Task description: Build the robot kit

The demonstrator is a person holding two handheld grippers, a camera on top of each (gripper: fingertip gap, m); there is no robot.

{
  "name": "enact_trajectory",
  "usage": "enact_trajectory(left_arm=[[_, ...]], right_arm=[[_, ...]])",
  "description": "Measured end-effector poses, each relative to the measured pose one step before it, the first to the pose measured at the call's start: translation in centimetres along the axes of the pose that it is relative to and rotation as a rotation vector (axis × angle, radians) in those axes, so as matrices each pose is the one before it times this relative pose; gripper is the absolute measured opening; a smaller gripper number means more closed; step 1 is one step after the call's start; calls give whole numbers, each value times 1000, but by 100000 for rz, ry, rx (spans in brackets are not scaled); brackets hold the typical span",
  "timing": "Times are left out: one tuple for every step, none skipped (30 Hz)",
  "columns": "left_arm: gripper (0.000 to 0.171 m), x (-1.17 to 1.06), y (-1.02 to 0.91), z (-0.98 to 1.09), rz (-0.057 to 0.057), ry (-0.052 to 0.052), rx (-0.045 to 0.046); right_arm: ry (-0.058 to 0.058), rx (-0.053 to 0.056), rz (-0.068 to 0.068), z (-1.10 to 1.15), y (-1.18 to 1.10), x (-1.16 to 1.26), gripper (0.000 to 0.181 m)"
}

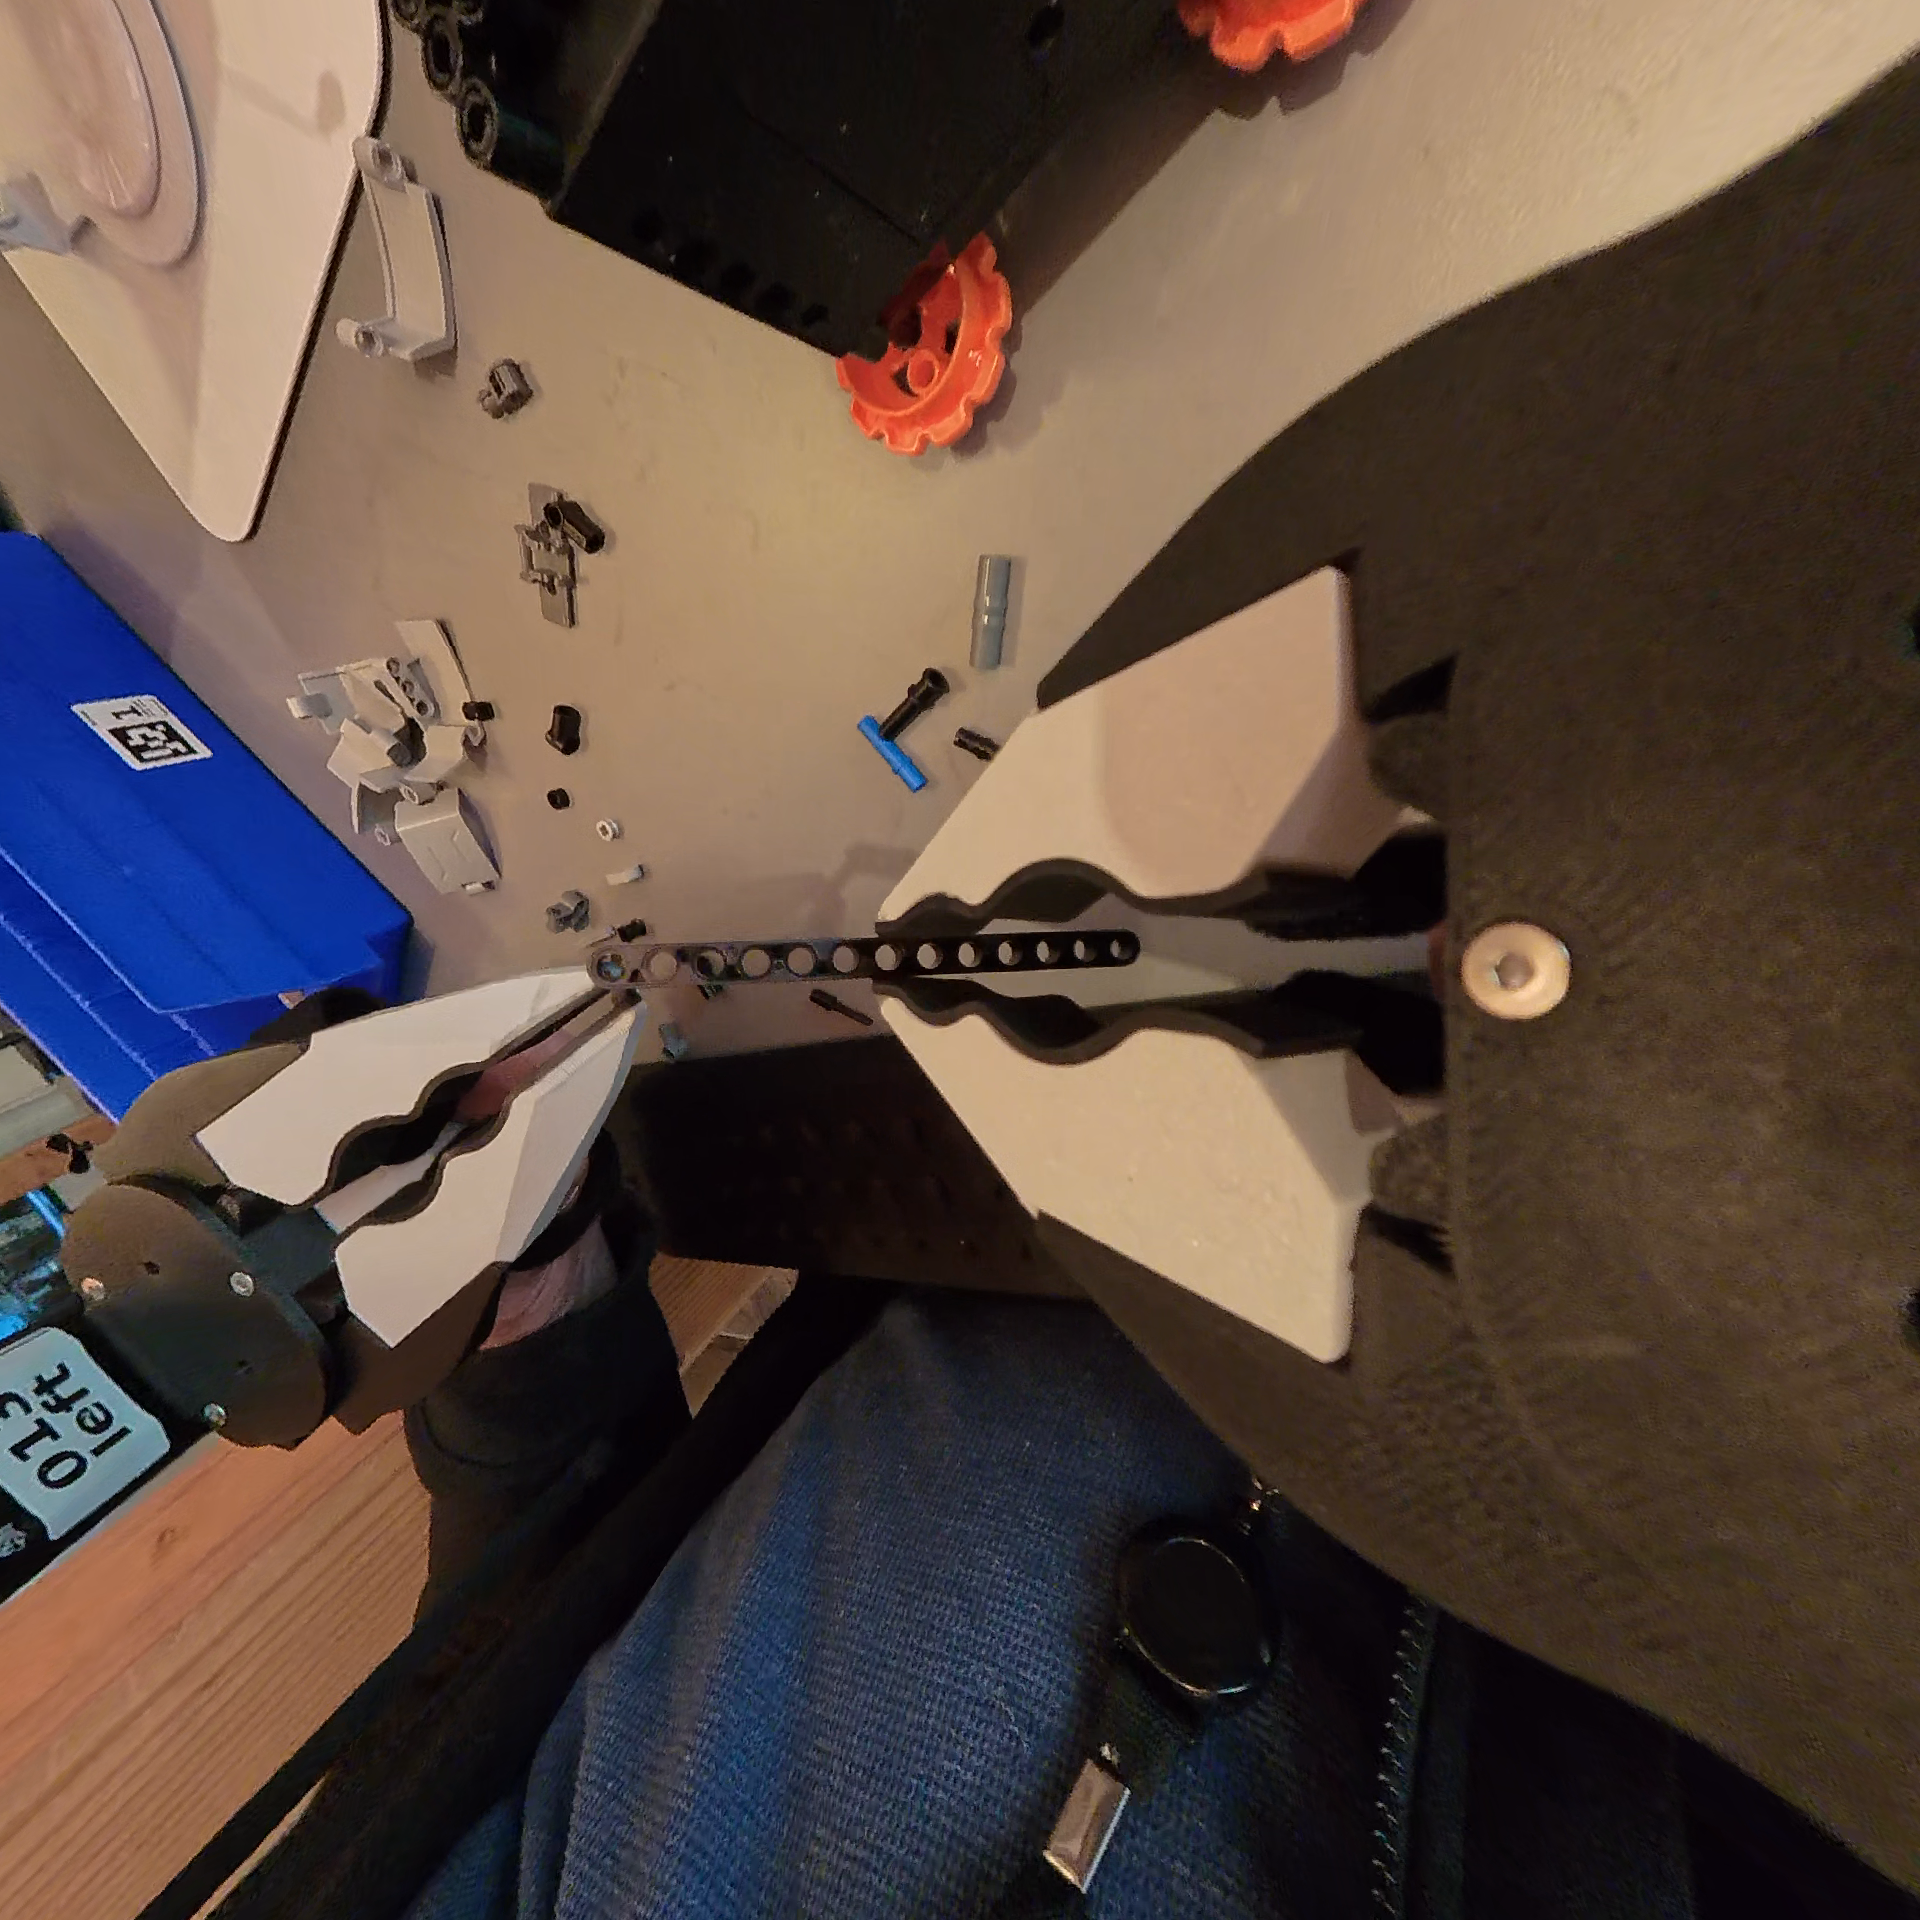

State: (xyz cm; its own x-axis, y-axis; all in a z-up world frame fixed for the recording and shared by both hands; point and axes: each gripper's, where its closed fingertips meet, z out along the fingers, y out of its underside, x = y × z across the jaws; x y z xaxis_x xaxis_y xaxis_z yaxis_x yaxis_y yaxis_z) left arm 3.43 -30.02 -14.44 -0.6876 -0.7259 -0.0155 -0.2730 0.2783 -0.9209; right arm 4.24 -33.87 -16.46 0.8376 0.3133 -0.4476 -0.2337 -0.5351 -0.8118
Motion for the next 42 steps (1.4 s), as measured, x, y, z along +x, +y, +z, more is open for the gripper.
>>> enact_trajectory(left_arm=[[3, 87, -105, -19, 449, 553, 330], [3, 19, -40, -15, 624, 254, 21], [3, 79, 2, -29, 1058, 596, -218], [3, 104, -40, -54, 1568, 640, -163], [3, 80, -84, -57, 1605, 495, -54], [3, 123, -123, -27, 1208, 815, 185], [3, 216, -101, 9, 1336, 1454, 29], [3, 160, -78, 26, 1987, 790, -218], [3, 112, -60, 67, 1765, 493, -564], [3, 145, 18, 106, 1282, 852, -913], [3, 180, 45, 126, 1468, 1000, -1001], [3, 124, 117, 132, 1784, 486, -1486], [3, 40, 150, 141, 1231, 211, -1587], [3, 127, 109, 153, 620, 1100, -1061], [3, 213, 141, 164, 816, 1365, -1224], [3, 88, 275, 187, 1215, 265, -2147], [3, 34, 272, 192, 783, -139, -1935], [3, 146, 183, 153, -104, 805, -1180], [3, 27, 71, 82, 69, 2, -211], [3, -24, 25, -1, -836, 176, 310], [3, 59, 64, -15, -1084, 973, 179], [3, 1, 160, 31, 8, -78, -532], [3, 48, 159, 59, 431, -110, -831], [3, 92, 86, 59, -114, 263, -496], [3, 78, -34, 26, -248, 225, 263], [3, 41, -32, 30, -319, 87, 254], [3, 10, 18, 37, -219, 71, -29], [3, -44, 2, 27, -82, -157, 92], [3, -81, -61, 4, -63, -310, 423], [3, 14, -140, 20, -443, 358, 812], [3, 82, -244, 36, -380, 670, 1229], [3, 70, -238, 93, 104, 313, 1098], [3, 103, -144, 128, 85, 599, 429], [3, -218, 14, 5, 282, -824, -179], [3, -95, -128, -65, -1204, 765, 1093], [3, -22, -136, -41, -2019, 1219, 1016], [3, -114, -62, -34, 25, -508, 273], [3, -189, -119, -50, 559, -1788, 423], [3, -83, -225, -77, -1227, -683, 1220], [6, -39, -281, -134, -2479, 305, 1835], [11, -56, -192, -161, -2412, 329, 1357], [14, -148, -88, -208, -1351, -706, 784]], right_arm=[[-999, -255, 100, 15, -9, -116, 5], [-1031, -346, 121, 28, -21, -116, 5], [-885, -718, -1, 38, 49, -83, 4], [-1213, -1049, 45, 66, 99, -96, 4], [-1729, -1071, 140, 79, 103, -148, 4], [-1913, -925, 94, 76, 77, -152, 4], [-2211, -1341, 157, 83, 113, -172, 4], [-1939, -1901, 275, 119, 169, -108, 4], [-1113, -1916, -290, 127, 159, -6, 4], [-1247, -2555, -694, 144, 233, -70, 4], [-1044, -2988, -791, 136, 270, -49, 4], [-178, -2677, -599, 125, 196, 99, 4], [-693, -2621, -155, 153, 189, 37, 4], [-853, -3127, -346, 218, 292, -28, 4], [-332, -3423, -637, 257, 341, -4, 4], [506, -2943, -535, 270, 293, 94, 4], [1063, -2370, -118, 309, 255, 182, 5], [343, -1932, -342, 337, 234, 24, 5], [318, -842, -463, 275, 44, -41, 5], [1353, 564, -23, 154, -147, 108, 9], [2524, 1501, 538, -18, -269, 310, 19], [2627, 2652, 465, -180, -399, 295, 26], [1715, 2970, -40, -267, -437, 52, 25], [1416, 2381, -364, -261, -357, -37, 24], [1403, 2803, -367, -216, -370, -39, 19], [436, 3446, -284, -137, -456, -159, 12], [368, 2871, -7, -29, -393, -111, 8], [698, 1537, -52, 35, -224, -20, 6], [362, 734, -237, 76, -97, -48, 5], [-540, 632, 210, 101, -86, -112, 5], [-1190, 762, 406, 109, -91, -143, 5], [-1389, 425, 257, 166, -35, -141, 5], [-931, 63, 164, 138, -7, -48, 5], [-490, 767, 347, 31, -93, 67, 5], [-740, 1425, 600, -44, -153, 46, 5], [-903, 1256, 539, -36, -90, -25, 5], [-15, 1519, 285, -44, -140, 46, 5], [153, 1854, 336, -71, -187, 57, 5], [-459, 2352, 350, -105, -256, -51, 5], [-190, 3090, 393, -151, -336, -2, 5], [-58, 3385, 848, -177, -361, 51, 5], [-990, 3150, 1289, -147, -306, -37, 5]])
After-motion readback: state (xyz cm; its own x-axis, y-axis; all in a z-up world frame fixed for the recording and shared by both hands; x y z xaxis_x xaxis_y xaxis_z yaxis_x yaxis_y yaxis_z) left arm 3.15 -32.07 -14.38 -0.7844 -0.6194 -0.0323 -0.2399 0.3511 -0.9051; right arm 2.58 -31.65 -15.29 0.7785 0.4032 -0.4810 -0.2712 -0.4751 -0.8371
